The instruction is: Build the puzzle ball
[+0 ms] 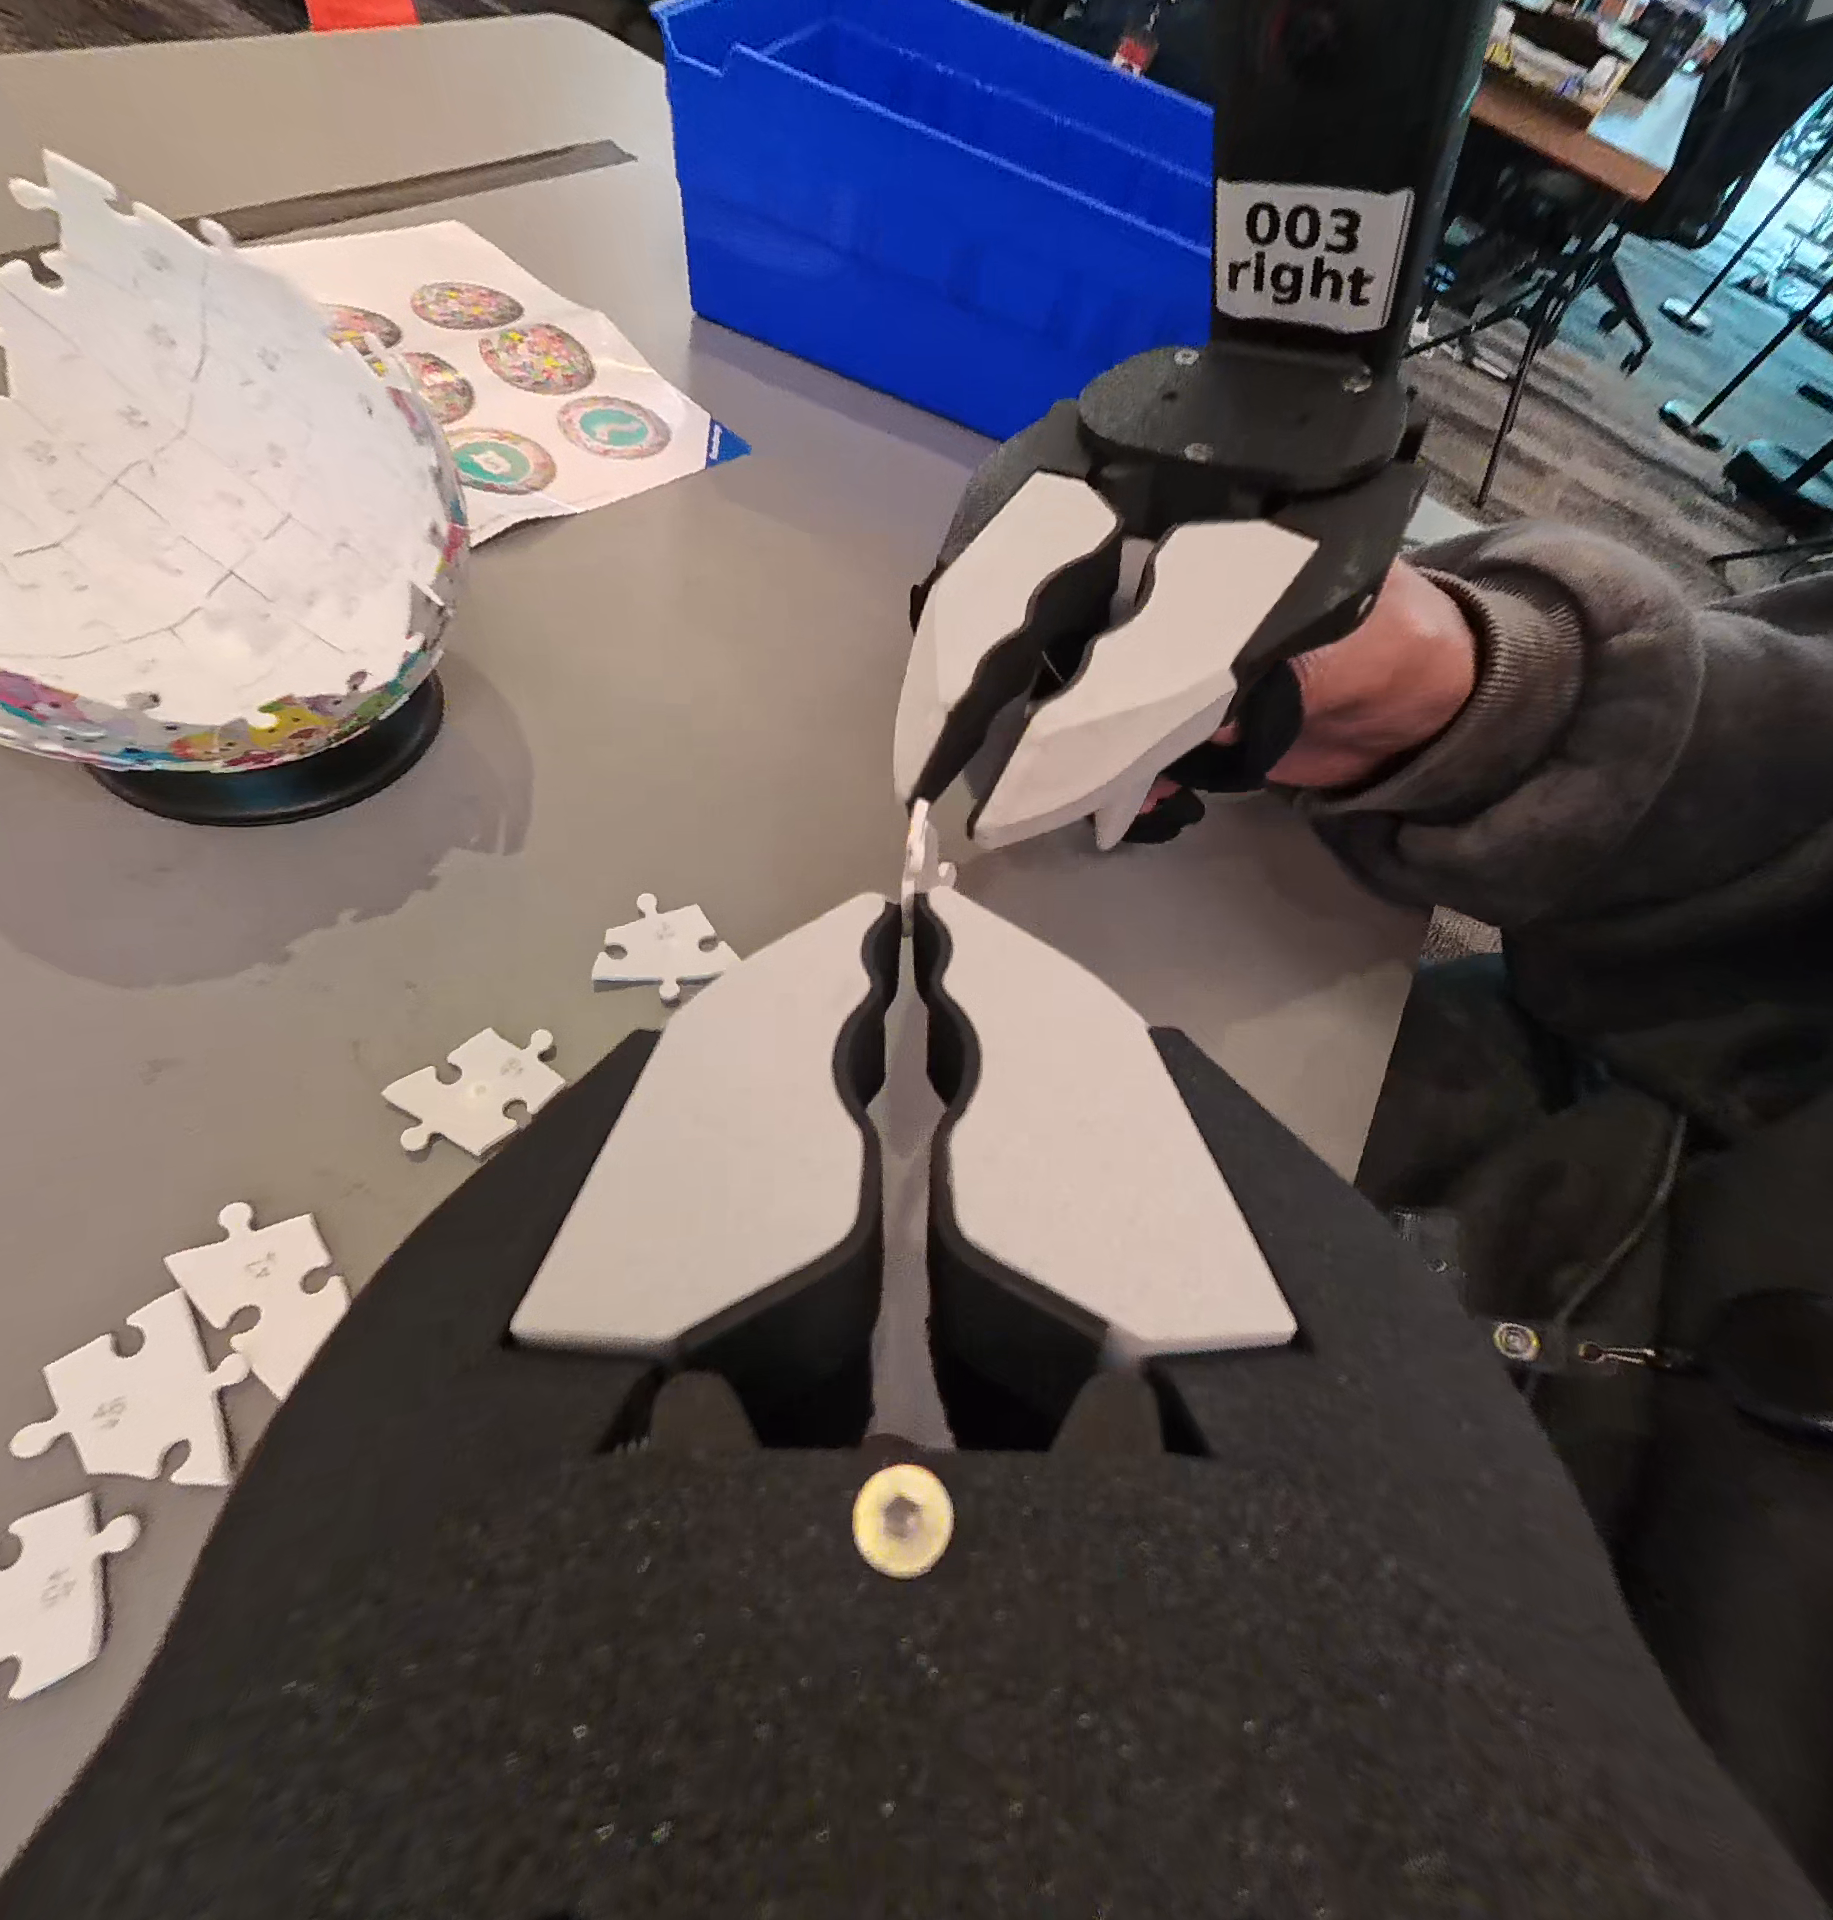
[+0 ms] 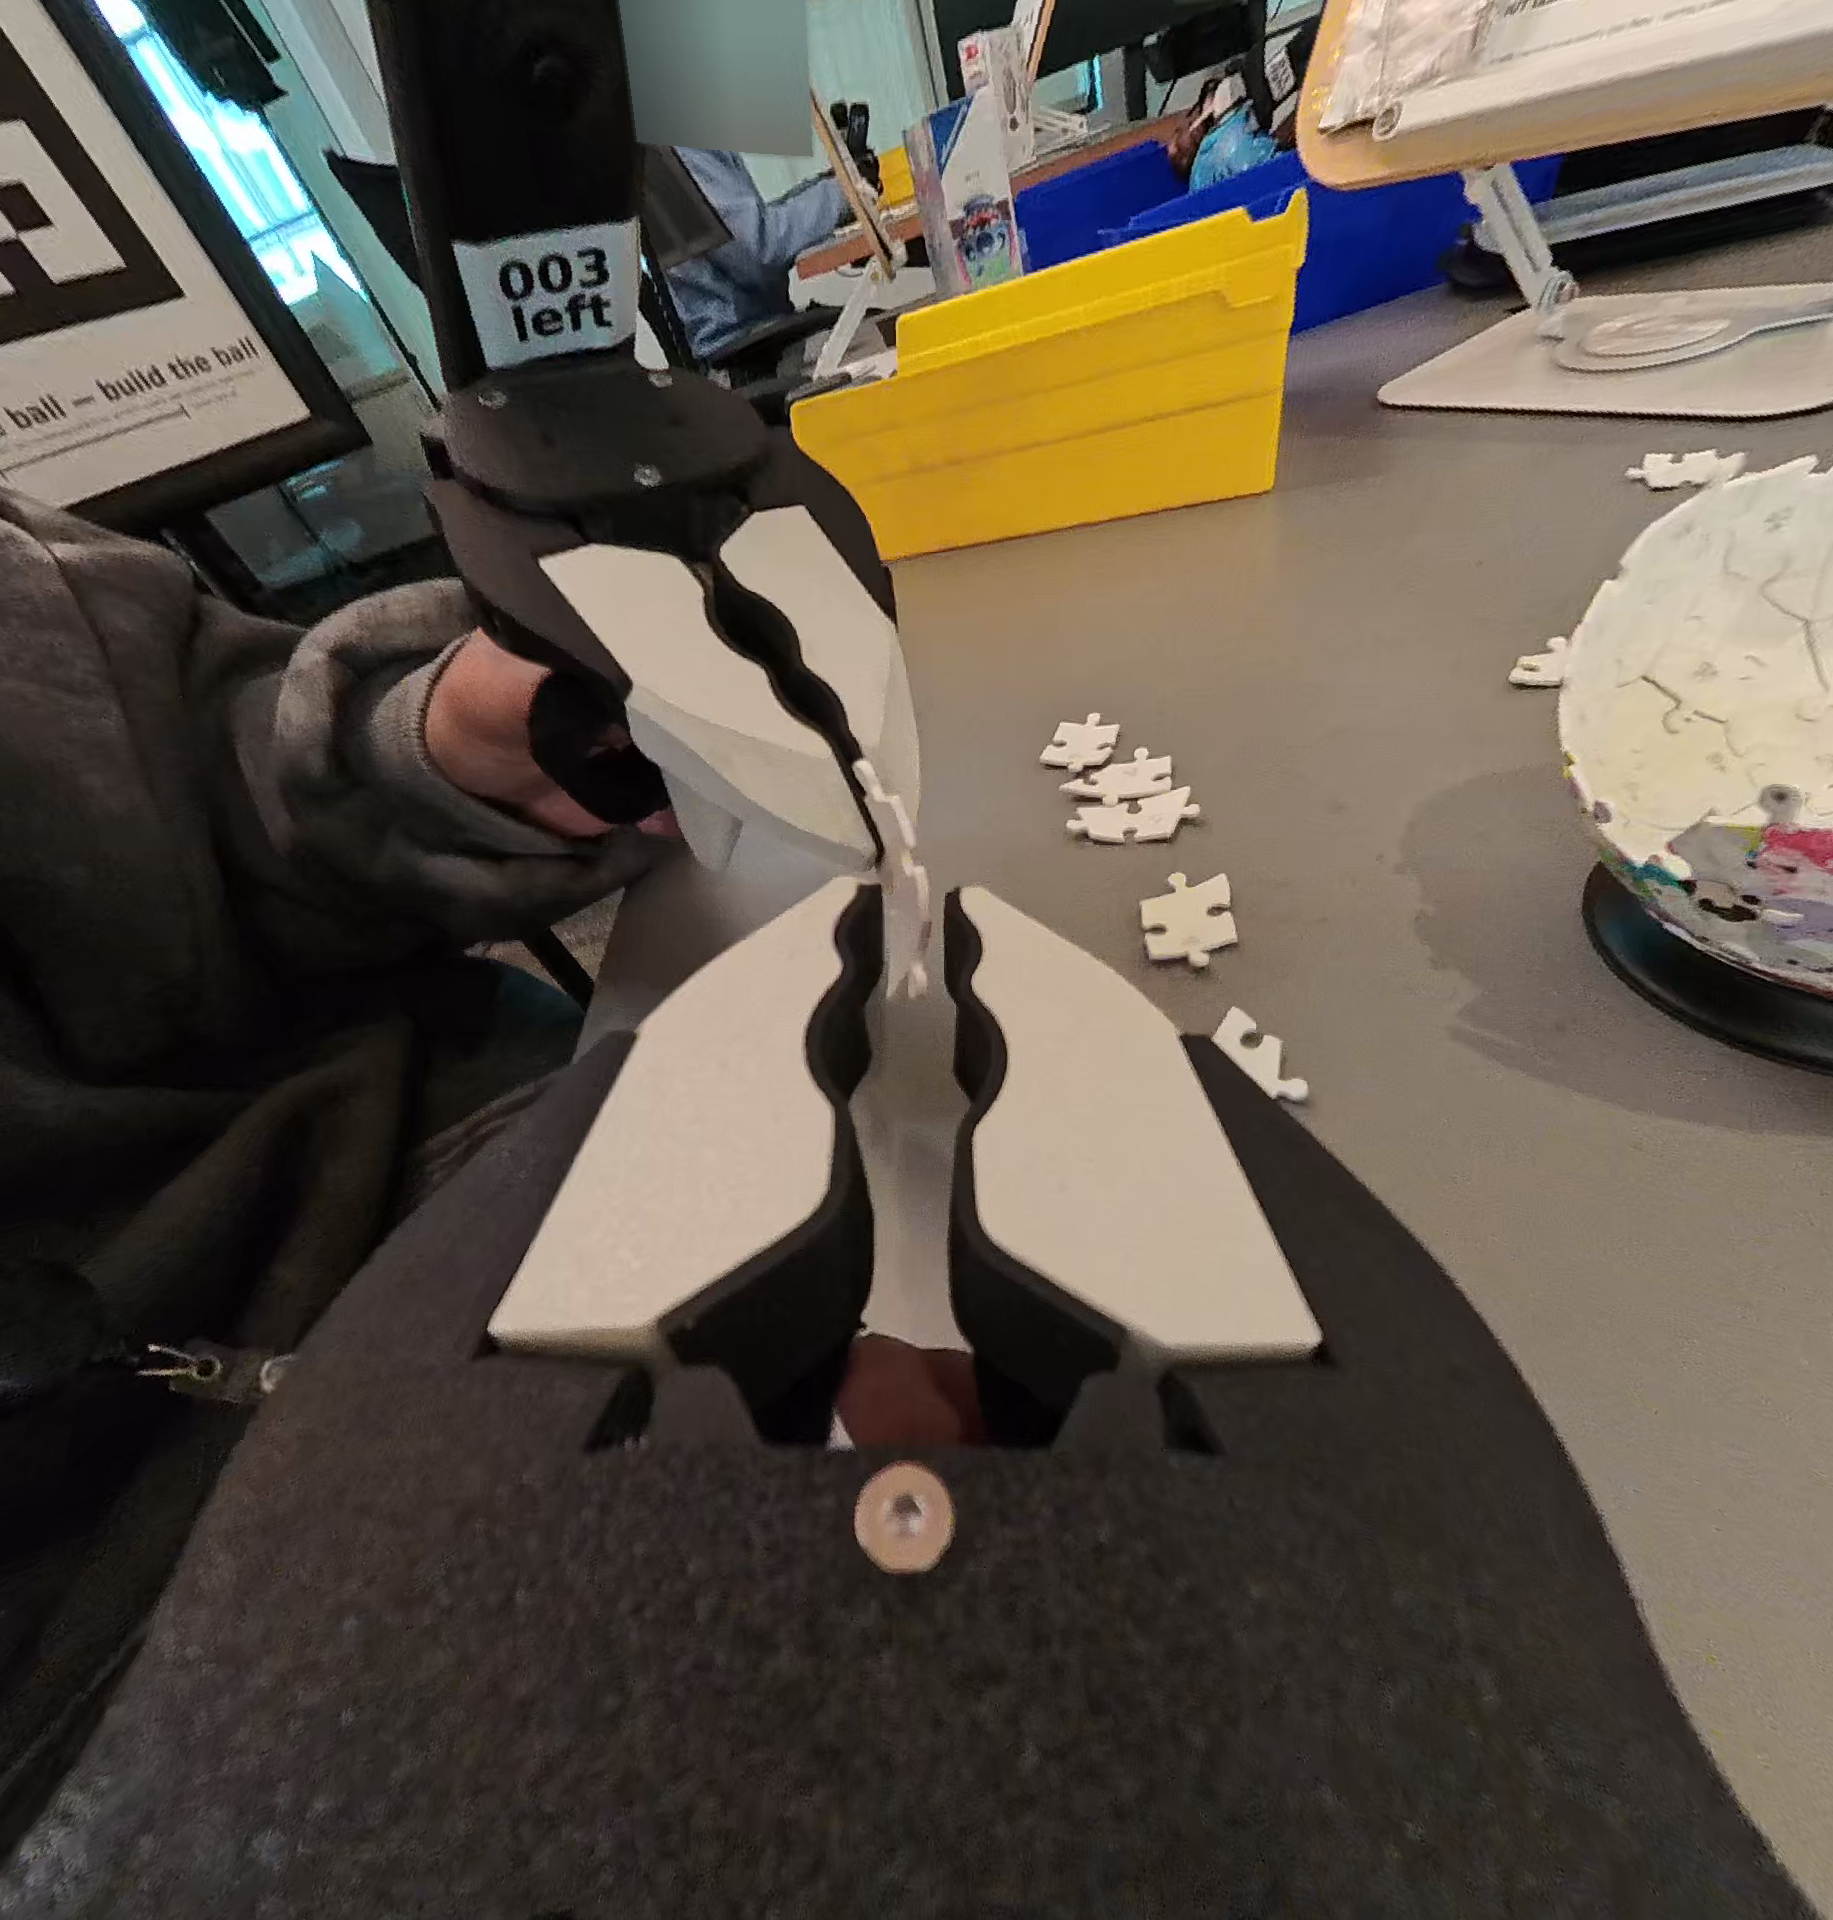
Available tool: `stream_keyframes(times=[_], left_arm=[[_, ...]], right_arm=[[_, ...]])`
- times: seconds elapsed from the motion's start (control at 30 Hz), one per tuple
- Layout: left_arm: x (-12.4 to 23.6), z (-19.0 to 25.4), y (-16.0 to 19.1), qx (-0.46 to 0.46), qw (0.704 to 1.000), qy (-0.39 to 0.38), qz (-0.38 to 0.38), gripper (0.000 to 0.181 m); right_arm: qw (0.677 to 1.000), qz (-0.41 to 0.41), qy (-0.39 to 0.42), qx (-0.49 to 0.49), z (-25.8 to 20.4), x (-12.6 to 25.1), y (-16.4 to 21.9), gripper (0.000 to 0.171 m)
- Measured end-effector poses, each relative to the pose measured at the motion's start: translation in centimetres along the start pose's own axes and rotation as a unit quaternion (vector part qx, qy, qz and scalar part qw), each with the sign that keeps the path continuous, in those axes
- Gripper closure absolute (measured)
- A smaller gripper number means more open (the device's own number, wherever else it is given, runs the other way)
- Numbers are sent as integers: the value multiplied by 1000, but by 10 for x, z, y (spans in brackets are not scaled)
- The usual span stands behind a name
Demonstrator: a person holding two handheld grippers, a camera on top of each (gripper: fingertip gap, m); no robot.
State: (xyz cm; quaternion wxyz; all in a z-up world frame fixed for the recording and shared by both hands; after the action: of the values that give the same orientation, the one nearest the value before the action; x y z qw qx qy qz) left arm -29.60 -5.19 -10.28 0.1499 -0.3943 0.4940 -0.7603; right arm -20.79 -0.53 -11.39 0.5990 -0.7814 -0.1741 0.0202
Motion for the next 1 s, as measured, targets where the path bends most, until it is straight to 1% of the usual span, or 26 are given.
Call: stream_keyframes(times=[0.1,0.2,0.4,0.6,0.73,0.8,0.87,0.9,0.97,1.0], left_arm=[[-1,3,0,-6,1000,6,-2,180],[-2,4,2,-11,1000,10,-10,180],[-6,7,7,-31,999,7,-31,180],[-9,6,10,-35,999,4,-41,179],[-7,3,7,-36,999,-5,-29,178],[-4,1,1,-35,999,-10,-14,178],[0,-2,-10,-28,999,-14,10,178],[4,-5,-17,-22,999,-14,20,175],[11,-15,-29,-4,999,-14,38,157],[15,-23,-34,1,999,-19,43,156]], right_arm=[[1000,-20,2,13,-1,-2,4,162],[1000,-22,0,18,-2,-2,3,167],[998,-59,-10,32,-4,-1,10,168],[990,-118,-6,78,-3,-3,13,169],[983,-141,-3,118,-1,-5,6,169],[981,-143,-6,131,1,-4,-5,169],[978,-141,-7,156,5,1,-23,169],[973,-145,5,178,12,6,-36,169],[965,-139,34,220,30,22,-71,169],[963,-127,47,235,42,31,-93,169]])
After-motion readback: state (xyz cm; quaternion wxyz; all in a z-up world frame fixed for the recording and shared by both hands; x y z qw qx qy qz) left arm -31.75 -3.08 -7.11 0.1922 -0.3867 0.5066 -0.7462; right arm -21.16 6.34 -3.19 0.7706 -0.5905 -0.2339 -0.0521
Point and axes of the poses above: each gripper's, where its closed fingertips meet, x back along the fingers, y out of its underside, z = x × y across the jaws, the point moved 5 cm from there along x, back along the fingers, and after that the axes turned 3 degrees about -y, right-handed, at the moved point
